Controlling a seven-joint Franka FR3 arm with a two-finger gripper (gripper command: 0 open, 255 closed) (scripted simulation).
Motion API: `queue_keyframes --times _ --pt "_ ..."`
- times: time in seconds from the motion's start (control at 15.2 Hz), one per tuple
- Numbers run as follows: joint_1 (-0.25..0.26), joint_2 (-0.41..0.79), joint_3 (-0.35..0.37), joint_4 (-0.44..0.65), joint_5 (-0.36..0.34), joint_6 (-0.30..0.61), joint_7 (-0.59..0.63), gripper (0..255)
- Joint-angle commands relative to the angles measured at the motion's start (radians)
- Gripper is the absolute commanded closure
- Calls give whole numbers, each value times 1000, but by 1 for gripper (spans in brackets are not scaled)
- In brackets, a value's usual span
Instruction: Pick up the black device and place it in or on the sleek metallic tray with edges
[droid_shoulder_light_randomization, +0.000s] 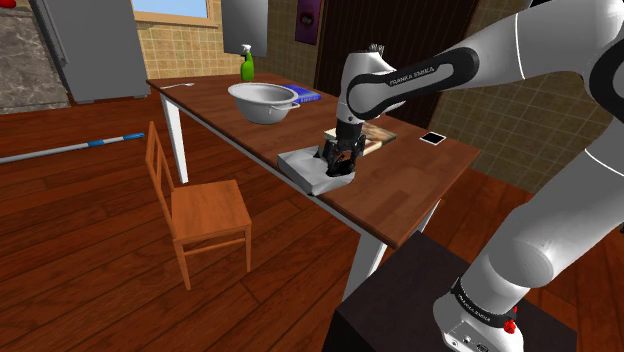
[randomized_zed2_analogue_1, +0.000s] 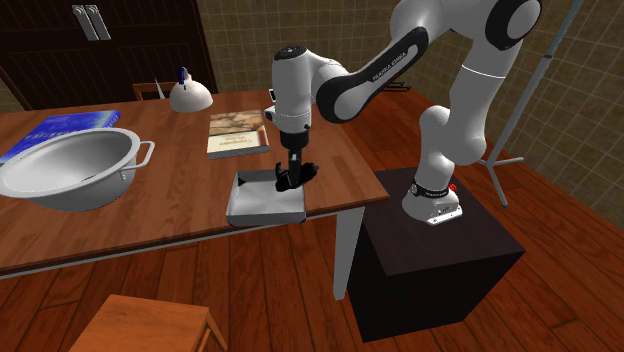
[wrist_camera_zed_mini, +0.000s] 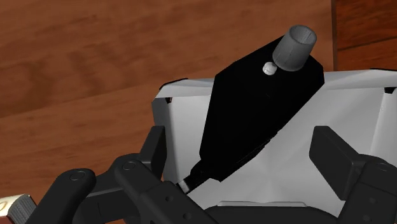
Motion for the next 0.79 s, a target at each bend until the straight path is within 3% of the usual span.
queue_keyframes --times 0.0,0.07,0.73 --pt "0 0 0 0 0 0 0 0" --pt "0 0 0 0 0 0 0 255" --pt "0 -5 0 8 1 -14 -1 255"
